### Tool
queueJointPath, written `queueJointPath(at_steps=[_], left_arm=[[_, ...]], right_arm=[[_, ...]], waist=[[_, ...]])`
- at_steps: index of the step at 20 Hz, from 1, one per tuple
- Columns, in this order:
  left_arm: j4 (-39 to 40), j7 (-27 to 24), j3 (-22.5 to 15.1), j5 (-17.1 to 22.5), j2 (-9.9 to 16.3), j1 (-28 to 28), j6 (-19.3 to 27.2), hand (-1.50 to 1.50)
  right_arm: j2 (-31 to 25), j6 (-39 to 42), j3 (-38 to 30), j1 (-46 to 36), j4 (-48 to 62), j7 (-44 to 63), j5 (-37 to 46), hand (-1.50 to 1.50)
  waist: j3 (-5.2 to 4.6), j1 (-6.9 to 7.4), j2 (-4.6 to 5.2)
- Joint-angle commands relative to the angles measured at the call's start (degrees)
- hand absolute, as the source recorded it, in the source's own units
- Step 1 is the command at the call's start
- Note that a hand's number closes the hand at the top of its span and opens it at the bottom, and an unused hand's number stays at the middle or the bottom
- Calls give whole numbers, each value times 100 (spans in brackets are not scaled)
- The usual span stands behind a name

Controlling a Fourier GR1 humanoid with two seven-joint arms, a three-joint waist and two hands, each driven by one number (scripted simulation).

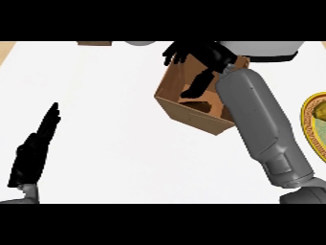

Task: Pick the sweet potato from the plate and place it in the cardboard box

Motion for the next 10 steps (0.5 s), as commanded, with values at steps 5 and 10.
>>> queueJointPath(at_steps=[5, 10], left_arm=[[-107, 41, -170, -99, -200, 13, 86, 0], [316, -38, 66, -35, -22, -241, 31, 0]], right_arm=[[374, -538, -915, -128, 467, -75, -804, -150], [60, -561, -1951, -572, 814, 30, -1689, -150]], waist=[[2, -12, -4], [0, 27, 50]])
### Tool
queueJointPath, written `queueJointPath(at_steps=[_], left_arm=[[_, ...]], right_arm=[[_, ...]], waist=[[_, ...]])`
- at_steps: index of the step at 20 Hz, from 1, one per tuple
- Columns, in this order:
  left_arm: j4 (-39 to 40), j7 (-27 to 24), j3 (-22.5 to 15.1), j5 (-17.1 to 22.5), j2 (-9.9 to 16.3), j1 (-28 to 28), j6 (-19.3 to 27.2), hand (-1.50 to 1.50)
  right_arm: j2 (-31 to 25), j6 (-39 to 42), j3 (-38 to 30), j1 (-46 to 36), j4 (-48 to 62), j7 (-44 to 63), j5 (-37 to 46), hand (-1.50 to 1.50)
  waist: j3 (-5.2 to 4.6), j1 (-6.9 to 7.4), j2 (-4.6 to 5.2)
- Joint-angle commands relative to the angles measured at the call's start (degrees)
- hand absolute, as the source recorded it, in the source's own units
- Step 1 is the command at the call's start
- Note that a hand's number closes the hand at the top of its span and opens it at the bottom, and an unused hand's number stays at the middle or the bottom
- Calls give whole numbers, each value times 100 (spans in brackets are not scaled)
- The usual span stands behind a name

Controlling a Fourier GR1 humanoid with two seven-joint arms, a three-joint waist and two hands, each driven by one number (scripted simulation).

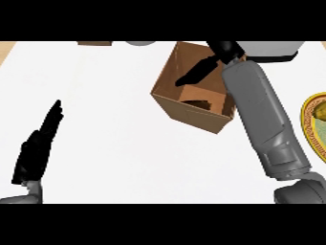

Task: Pick the sweet potato from the plate and place it in the cardboard box

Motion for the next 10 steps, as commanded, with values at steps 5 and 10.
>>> queueJointPath(at_steps=[5, 10], left_arm=[[-143, 13, -66, -54, -9, 89, -20, 0], [-206, 43, -108, -98, 1, 96, -35, 0]], right_arm=[[-784, 417, -1369, -245, 700, -111, -1292, -150], [-1816, 402, -1912, -588, 1271, 152, -1574, -150]], waist=[[14, 58, 41], [15, 163, 94]])
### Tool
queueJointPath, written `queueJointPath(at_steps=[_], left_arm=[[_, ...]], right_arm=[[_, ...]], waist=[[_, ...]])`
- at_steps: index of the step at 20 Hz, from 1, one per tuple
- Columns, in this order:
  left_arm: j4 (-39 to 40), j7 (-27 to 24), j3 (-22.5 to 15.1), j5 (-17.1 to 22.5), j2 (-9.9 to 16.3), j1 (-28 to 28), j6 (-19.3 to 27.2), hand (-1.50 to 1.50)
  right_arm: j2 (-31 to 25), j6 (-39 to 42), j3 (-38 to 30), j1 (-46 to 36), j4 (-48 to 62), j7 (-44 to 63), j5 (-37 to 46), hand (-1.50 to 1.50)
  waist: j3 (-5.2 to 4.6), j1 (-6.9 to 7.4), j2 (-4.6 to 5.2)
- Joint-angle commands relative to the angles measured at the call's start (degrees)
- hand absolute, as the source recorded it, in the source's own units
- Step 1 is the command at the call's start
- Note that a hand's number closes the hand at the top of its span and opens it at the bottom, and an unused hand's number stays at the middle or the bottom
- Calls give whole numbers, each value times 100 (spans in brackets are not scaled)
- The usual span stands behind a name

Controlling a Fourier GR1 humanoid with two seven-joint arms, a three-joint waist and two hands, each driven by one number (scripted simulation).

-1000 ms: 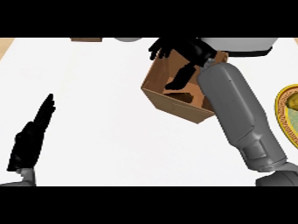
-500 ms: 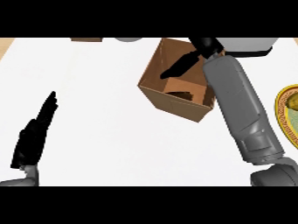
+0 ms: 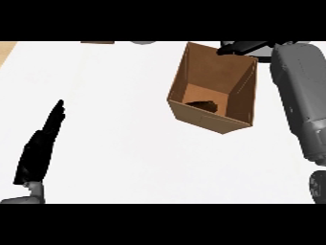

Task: Pick the sweet potato from the plate and place it in the cardboard box

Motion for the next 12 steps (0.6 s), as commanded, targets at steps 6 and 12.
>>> queueJointPath(at_steps=[6, 12], left_arm=[[-366, 168, -148, 13, 25, 24, -164, 0], [-101, -58, -91, 41, 15, -153, -149, 0]], right_arm=[[-1744, 565, -801, 162, 1005, -377, -477, -150], [-2620, 1485, -693, 359, 1244, -772, -344, -150]], waist=[[20, 234, 106], [32, 330, 167]])
